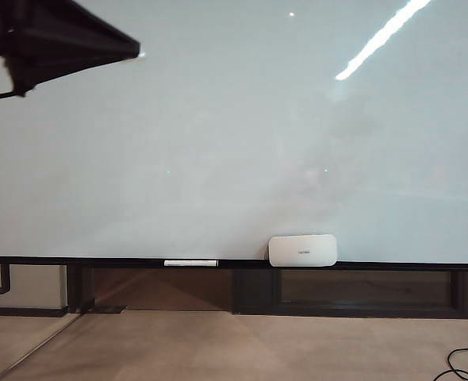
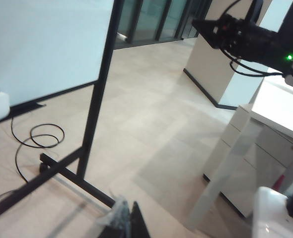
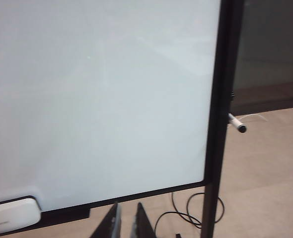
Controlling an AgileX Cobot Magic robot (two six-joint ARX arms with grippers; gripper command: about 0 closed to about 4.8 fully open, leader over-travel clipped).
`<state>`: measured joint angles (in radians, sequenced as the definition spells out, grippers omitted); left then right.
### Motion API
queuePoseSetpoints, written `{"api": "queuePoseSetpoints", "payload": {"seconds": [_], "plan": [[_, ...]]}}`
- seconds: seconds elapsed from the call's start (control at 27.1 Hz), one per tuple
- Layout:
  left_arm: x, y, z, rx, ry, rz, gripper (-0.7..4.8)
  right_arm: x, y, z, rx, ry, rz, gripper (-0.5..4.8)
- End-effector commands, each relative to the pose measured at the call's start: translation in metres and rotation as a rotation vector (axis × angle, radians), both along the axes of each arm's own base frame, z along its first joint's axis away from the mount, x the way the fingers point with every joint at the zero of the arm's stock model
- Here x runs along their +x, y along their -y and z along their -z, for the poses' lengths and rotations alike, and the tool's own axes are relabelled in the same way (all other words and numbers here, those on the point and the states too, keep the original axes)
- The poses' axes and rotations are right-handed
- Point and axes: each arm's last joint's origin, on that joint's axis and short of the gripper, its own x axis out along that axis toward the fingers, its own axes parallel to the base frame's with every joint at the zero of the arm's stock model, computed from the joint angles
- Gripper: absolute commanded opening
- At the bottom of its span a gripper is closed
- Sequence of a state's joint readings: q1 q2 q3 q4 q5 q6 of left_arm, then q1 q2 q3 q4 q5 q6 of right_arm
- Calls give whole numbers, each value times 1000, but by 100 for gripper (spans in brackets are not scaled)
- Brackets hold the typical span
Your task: Reach to the right to find the marker pen, pick it up, and write the number 10 on the whiteboard.
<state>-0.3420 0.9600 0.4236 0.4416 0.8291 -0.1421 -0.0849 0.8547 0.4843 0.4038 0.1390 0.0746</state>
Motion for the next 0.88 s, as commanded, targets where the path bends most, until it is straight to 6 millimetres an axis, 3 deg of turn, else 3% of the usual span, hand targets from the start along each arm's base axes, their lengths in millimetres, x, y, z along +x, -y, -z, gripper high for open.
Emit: {"api": "queuePoseSetpoints", "payload": {"seconds": [0.04,0.22,0.55,0.88], "plan": [[6,2,-13,-10,72,-25,-6,7,6,-3,-6,-17,36,46],[11,5,-30,-12,154,-108,-6,22,19,-4,-5,-17,128,58],[18,22,-21,11,148,-97,-6,36,47,14,-1,-78,221,58],[26,26,-27,-8,193,-97,-6,36,65,4,11,-38,229,58]]}}
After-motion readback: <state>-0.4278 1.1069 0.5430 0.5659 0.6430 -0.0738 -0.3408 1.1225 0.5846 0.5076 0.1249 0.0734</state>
